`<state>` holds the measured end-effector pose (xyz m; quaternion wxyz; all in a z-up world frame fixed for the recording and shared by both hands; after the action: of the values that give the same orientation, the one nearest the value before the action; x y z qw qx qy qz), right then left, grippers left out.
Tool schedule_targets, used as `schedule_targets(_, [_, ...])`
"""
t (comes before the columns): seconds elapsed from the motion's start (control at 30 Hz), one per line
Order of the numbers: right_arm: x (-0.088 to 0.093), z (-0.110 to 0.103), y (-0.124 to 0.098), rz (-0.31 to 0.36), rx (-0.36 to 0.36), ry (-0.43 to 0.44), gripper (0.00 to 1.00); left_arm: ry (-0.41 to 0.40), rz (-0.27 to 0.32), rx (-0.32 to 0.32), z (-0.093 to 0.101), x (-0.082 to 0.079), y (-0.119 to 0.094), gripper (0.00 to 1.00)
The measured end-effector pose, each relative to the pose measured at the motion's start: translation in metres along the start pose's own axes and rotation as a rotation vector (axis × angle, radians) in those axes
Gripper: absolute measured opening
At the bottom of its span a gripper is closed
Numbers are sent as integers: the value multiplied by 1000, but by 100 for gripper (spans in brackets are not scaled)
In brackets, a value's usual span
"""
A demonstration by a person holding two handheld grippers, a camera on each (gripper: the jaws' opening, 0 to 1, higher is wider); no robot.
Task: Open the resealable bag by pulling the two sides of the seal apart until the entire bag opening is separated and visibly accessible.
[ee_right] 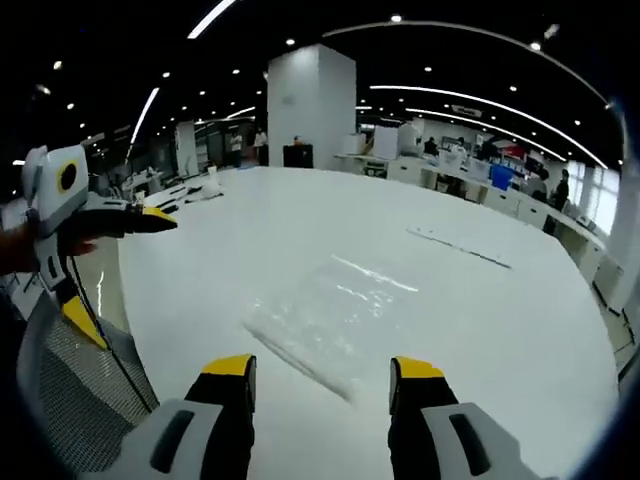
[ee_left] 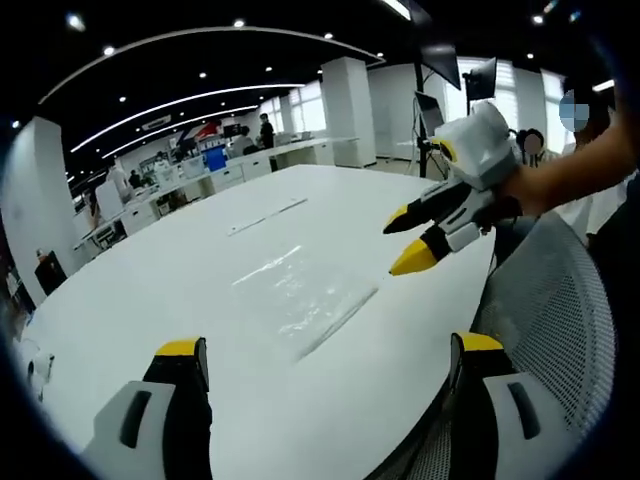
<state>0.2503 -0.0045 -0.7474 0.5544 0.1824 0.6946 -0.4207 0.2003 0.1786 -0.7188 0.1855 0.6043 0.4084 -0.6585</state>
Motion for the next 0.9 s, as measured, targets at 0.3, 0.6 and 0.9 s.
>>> schedule_targets(0.3, [-12, -4, -32, 77, 21, 90, 64, -36, 92, -77, -5, -19, -17, 99])
schedule_targets(0.6, [-20, -14, -53, 124, 38, 90, 76, -81, 75, -72, 0, -11, -27, 99])
schedule_targets(0.9, [-20, -14, -69, 134, 54, 123, 82, -100, 76, -87, 4, -16, -37, 99])
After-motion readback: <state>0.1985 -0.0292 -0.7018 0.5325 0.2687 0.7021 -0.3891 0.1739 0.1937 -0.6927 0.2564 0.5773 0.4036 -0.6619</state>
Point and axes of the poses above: the point that each gripper's makers call its tool centre point, and the gripper's own axes: y roughly forward along the fingers, z roughly to its right, x roughly out of its underside, the point moved 3 cm from there along -y, roughly backward along the fingers, and after that the axes turned 10 degrees about z, right-handed, at the moved point
